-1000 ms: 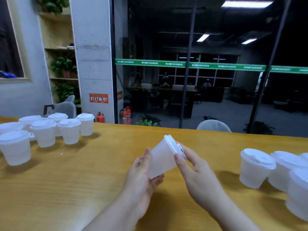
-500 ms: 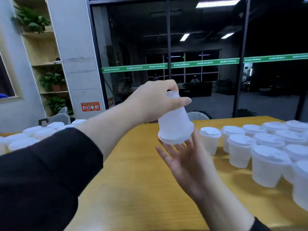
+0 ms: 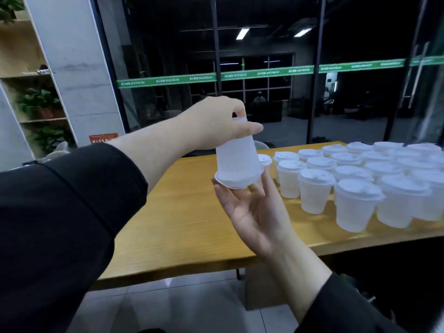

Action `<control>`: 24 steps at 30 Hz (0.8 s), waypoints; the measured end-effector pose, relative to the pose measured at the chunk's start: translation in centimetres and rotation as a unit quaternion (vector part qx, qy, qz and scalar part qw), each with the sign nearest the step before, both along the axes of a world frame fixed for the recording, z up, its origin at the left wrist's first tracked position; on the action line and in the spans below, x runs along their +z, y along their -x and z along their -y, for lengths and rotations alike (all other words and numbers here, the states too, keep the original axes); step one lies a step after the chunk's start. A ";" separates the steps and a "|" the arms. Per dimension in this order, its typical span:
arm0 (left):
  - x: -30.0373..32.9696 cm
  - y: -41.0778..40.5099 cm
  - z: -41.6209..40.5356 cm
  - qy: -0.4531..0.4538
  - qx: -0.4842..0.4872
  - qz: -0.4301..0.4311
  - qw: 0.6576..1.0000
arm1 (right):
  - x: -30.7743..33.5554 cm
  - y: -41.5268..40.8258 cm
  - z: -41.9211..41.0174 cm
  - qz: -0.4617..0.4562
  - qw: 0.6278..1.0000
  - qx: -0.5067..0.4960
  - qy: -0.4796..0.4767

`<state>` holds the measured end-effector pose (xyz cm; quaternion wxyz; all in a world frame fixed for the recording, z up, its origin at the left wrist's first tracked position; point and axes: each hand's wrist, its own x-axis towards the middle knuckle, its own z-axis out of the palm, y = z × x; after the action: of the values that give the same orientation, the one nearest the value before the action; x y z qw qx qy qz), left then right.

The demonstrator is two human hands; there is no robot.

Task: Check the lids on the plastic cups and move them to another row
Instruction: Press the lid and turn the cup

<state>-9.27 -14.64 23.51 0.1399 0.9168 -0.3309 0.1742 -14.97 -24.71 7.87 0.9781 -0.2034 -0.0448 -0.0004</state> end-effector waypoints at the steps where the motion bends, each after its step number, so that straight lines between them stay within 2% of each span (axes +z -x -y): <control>1: -0.5 -0.1 0.2 0.032 -0.002 -0.009 0.999 | 0.1 0.0 0.6 -0.003 1.000 -0.003 0.003; 4: -3.3 -0.9 0.4 0.145 0.001 -0.032 0.989 | 0.1 -0.6 2.3 -0.013 1.000 -0.010 0.025; 7: -7.7 -2.2 0.3 0.271 -0.005 -0.066 0.960 | -0.5 -1.7 3.9 -0.036 0.995 -0.049 0.081; 11: -13.9 -4.0 0.5 0.372 -0.007 -0.205 0.905 | -1.0 -3.4 5.3 -0.074 0.959 -0.152 0.229; 13: -16.5 -5.0 0.7 0.374 0.017 -0.272 0.886 | -1.2 -4.6 5.9 -0.087 0.911 -0.197 0.351; 14: -17.6 -5.6 1.0 0.380 0.023 -0.312 0.871 | -1.2 -5.3 6.1 -0.080 0.875 -0.221 0.424; 16: -19.1 -6.3 1.8 0.401 0.017 -0.397 0.826 | -1.1 -6.6 6.6 -0.055 0.774 -0.269 0.571; 18: -19.8 -6.6 2.6 0.416 0.010 -0.455 0.787 | -1.2 -8.1 7.0 -0.032 0.687 -0.295 0.663; 22: -20.4 -7.7 3.7 0.463 0.022 -0.495 0.735 | -2.7 -11.2 7.7 -0.050 0.613 -0.286 0.734; 24: -20.2 -7.9 4.2 0.489 0.021 -0.519 0.701 | -3.5 -12.4 8.3 -0.058 0.597 -0.290 0.745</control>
<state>-1.35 -18.80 3.36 0.7146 0.6713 -0.0551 -0.1890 -2.61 -33.04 4.33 0.4350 -0.8636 0.0887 -0.2390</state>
